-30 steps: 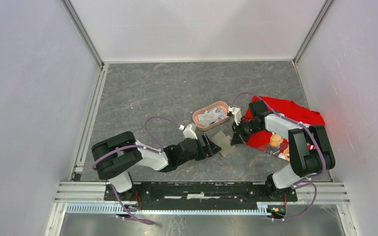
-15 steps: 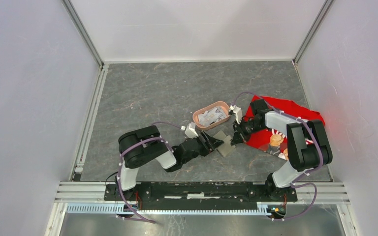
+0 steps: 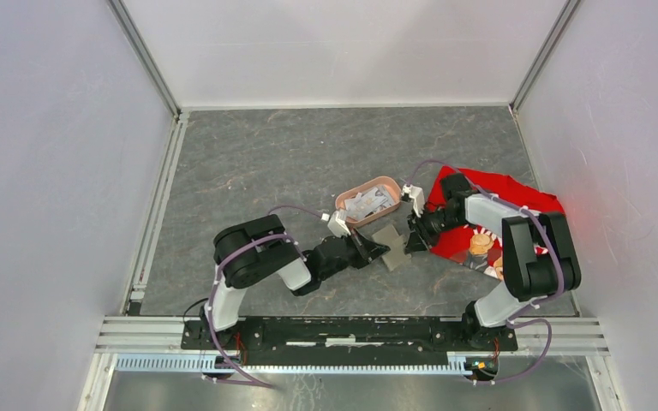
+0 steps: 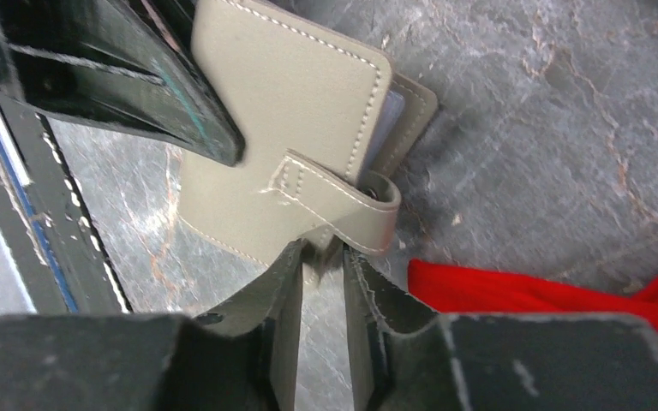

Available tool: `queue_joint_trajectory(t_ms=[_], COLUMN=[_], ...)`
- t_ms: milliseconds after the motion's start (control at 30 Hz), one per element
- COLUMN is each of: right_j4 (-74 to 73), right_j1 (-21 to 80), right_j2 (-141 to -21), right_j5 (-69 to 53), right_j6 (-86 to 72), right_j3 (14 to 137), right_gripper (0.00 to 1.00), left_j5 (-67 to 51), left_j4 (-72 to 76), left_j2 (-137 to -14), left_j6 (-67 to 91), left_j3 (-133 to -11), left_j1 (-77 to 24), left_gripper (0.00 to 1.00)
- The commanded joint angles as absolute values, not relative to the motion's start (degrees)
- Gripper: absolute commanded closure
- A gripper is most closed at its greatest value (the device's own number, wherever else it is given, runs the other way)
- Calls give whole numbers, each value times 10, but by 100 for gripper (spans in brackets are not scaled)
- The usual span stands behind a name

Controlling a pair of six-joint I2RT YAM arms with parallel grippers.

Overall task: Put the credit cards into the card holder
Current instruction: Close the card holder at the center of the board.

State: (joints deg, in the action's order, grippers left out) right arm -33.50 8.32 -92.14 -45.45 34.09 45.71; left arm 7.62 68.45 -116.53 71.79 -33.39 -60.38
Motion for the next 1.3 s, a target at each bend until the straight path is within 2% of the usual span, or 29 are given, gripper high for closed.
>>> queue_joint_trajectory(t_ms=[0, 67, 200, 333, 500, 767, 967, 1100, 1267], right_j4=[-381, -416, -468, -474, -469, -486, -489, -476, -477], right_j1=[55, 35, 3, -29, -56, -118, -124, -124, -125], right_j2=[-868, -839, -782, -753, -750, -766, -776, -779, -786], right_j5=[-450, -469, -518, -552, -566, -590, -591, -586, -584], right_j6=[432, 481, 552, 555, 548, 554, 556, 545, 545], right_j3=[440, 444, 459, 468, 471, 471, 469, 464, 462], right_gripper=[65, 57, 50, 48, 49, 48, 49, 49, 49], left_j5=[42, 46, 77, 140, 112, 191, 219, 283, 321], left_j4=[621, 577, 405, 207, 174, 176, 228, 294, 317], left_j2=[-1107, -1054, -920, -793, -736, -777, -872, -945, -993], left_j6=[596, 554, 424, 228, 2, -360, -455, -539, -571], left_j3=[-326, -307, -315, -361, -360, -380, -406, -397, -389], left_j1=[-612, -613, -627, -655, -667, -759, -778, -829, -867], left_gripper=[98, 98, 98, 98, 98, 98, 98, 98, 97])
